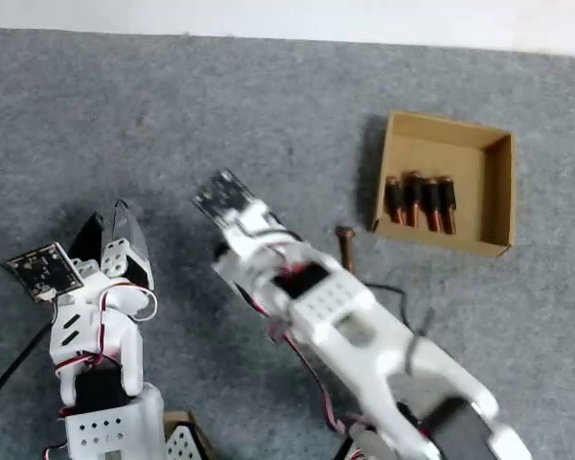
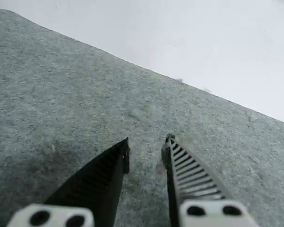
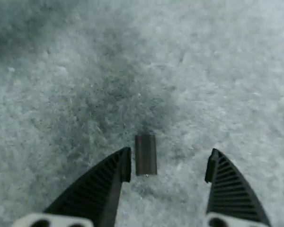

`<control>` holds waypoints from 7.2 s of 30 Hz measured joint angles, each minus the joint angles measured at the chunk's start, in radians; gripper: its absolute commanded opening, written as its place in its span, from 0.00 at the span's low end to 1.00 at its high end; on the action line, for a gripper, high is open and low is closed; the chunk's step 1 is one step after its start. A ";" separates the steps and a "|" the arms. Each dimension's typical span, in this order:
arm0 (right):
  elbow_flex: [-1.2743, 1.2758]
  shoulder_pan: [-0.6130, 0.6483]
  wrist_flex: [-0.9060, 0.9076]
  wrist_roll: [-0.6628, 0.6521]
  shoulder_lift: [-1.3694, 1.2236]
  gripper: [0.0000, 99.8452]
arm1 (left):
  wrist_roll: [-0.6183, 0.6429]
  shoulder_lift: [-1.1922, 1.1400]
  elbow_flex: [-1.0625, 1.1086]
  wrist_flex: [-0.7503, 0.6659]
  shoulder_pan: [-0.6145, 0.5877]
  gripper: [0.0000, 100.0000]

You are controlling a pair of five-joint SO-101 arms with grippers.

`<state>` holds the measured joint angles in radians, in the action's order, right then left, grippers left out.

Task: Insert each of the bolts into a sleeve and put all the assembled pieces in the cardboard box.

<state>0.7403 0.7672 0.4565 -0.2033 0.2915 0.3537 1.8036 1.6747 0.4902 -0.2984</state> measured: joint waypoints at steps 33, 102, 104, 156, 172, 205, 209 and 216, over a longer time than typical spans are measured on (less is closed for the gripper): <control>-0.430 0.025 0.163 -0.002 -0.632 0.22 | 0.000 0.000 0.000 0.000 0.000 0.13; 0.934 -0.721 -0.054 0.118 1.514 0.00 | -0.190 0.000 0.000 0.057 0.143 0.13; 0.934 -0.761 -0.054 0.118 1.514 0.00 | -0.190 0.000 0.000 0.057 0.143 0.13; 0.934 -0.896 0.752 0.118 1.524 0.01 | -0.193 0.000 0.000 0.132 0.143 0.13; 0.934 -0.896 0.752 0.118 1.524 0.01 | -0.193 0.002 0.000 0.836 0.143 0.13; 0.934 -0.896 0.752 0.118 1.524 0.01 | -0.193 0.002 0.000 0.838 0.143 0.13; 0.934 -0.896 0.752 0.118 1.524 0.01 | -0.193 0.002 0.000 0.838 0.143 0.13; 0.934 -0.896 0.752 0.118 1.524 0.01 | -0.193 0.002 0.000 0.838 0.143 0.13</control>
<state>1.6747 -0.1289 1.2083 -0.0852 1.8151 0.1603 1.8052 1.6747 1.3280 -0.1557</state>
